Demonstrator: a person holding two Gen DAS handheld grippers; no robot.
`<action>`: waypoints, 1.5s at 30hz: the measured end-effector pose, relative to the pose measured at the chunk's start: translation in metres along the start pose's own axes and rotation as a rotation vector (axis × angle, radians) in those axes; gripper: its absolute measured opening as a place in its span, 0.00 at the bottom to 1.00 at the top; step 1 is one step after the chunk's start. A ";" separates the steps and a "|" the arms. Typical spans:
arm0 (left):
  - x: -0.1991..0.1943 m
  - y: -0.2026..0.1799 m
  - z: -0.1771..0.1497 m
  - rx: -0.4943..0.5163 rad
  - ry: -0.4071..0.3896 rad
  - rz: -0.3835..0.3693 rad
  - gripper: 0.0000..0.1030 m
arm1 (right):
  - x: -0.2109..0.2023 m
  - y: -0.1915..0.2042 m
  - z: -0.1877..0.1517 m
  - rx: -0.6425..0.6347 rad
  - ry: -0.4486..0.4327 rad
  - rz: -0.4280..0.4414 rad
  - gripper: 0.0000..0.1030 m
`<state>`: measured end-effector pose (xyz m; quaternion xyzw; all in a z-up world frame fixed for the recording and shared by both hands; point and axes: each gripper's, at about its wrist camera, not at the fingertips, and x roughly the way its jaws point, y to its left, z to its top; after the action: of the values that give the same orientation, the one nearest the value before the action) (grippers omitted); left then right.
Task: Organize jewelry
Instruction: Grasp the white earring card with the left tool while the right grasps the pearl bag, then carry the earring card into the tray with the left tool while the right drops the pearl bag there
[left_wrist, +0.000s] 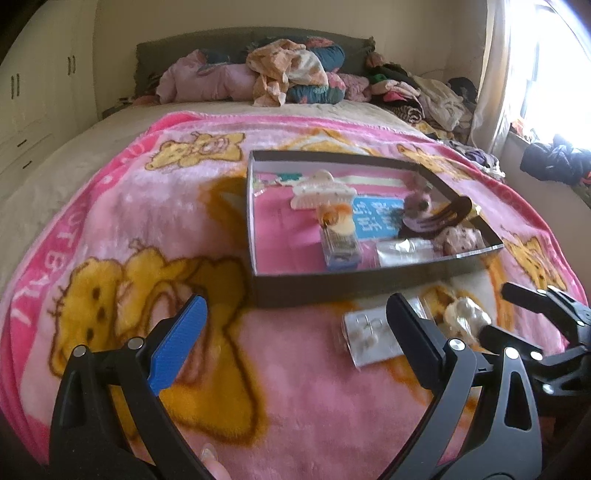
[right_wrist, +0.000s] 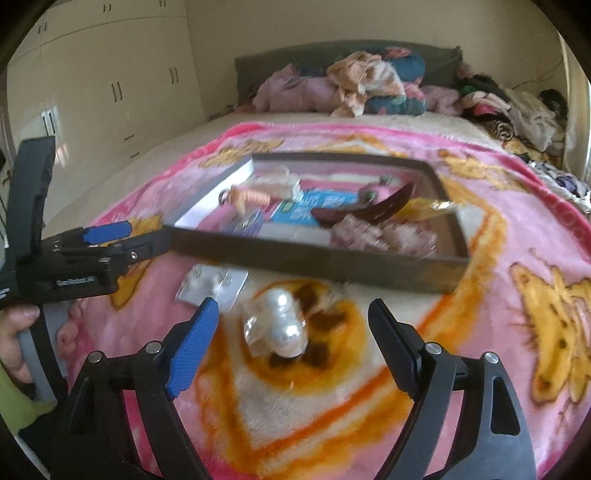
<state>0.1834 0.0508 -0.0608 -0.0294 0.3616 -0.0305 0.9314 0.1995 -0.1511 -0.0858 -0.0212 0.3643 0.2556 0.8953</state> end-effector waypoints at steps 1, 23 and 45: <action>0.001 -0.001 -0.001 0.003 0.007 -0.002 0.86 | 0.004 -0.001 -0.001 0.003 0.013 0.008 0.65; 0.046 -0.082 -0.018 0.106 0.115 -0.075 0.54 | -0.071 -0.072 -0.022 0.162 -0.067 -0.138 0.36; 0.016 -0.124 0.023 0.169 0.029 -0.187 0.54 | -0.097 -0.080 -0.009 0.160 -0.135 -0.158 0.36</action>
<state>0.2064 -0.0734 -0.0456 0.0162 0.3666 -0.1482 0.9183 0.1729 -0.2660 -0.0401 0.0390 0.3195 0.1551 0.9340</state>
